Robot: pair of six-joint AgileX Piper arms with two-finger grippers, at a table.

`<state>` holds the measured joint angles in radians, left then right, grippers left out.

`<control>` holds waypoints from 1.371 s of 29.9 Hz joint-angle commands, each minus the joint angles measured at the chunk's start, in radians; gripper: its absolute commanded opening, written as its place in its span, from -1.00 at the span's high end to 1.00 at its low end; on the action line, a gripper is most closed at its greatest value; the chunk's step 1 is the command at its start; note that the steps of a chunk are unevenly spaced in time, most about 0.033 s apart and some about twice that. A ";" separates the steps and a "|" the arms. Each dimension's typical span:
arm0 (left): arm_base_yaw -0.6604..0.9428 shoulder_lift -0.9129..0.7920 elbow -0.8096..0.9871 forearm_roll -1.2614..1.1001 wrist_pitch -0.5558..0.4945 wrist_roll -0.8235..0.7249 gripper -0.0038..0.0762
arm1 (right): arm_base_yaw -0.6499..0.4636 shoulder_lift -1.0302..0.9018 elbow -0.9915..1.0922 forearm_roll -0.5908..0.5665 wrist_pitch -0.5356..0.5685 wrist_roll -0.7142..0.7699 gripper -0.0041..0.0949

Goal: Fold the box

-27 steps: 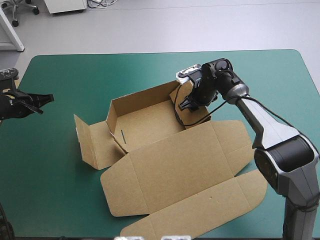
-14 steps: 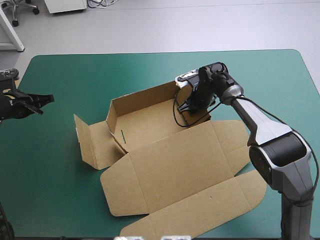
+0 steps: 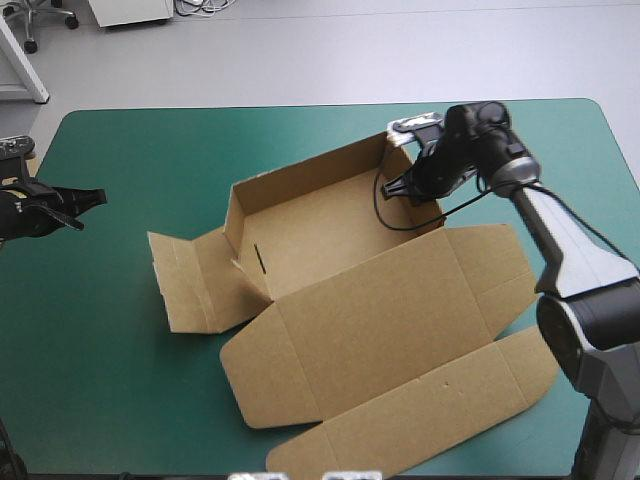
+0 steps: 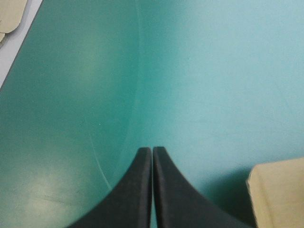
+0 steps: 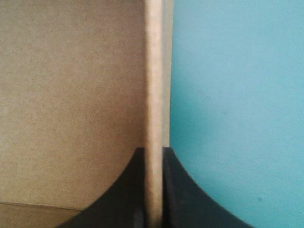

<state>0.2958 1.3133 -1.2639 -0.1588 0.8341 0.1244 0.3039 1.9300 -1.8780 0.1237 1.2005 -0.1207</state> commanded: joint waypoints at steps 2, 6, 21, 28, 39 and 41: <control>0.001 -0.040 -0.034 -0.039 -0.049 0.002 0.91 | -0.126 -0.146 -0.030 0.158 -0.002 -0.041 0.95; 0.001 -0.042 -0.034 -0.076 -0.049 0.015 0.91 | -0.203 -0.205 -0.030 0.227 0.011 -0.066 0.95; 0.001 -0.052 -0.034 -0.240 -0.021 0.095 0.91 | -0.243 -0.328 -0.028 0.356 0.043 -0.119 0.95; 0.001 -0.050 -0.026 -0.355 0.003 0.173 0.91 | -0.243 -0.356 -0.028 0.403 0.045 -0.127 0.95; 0.001 -0.048 0.063 -0.665 0.035 0.375 0.91 | -0.243 -0.360 -0.028 0.528 0.045 -0.161 0.95; 0.001 -0.048 0.085 -0.759 0.053 0.440 0.91 | -0.241 -0.360 -0.028 0.541 0.045 -0.165 0.95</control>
<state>0.2958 1.2935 -1.1731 -0.7467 0.8964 0.4857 0.0675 1.6229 -1.8780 0.5695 1.2453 -0.2812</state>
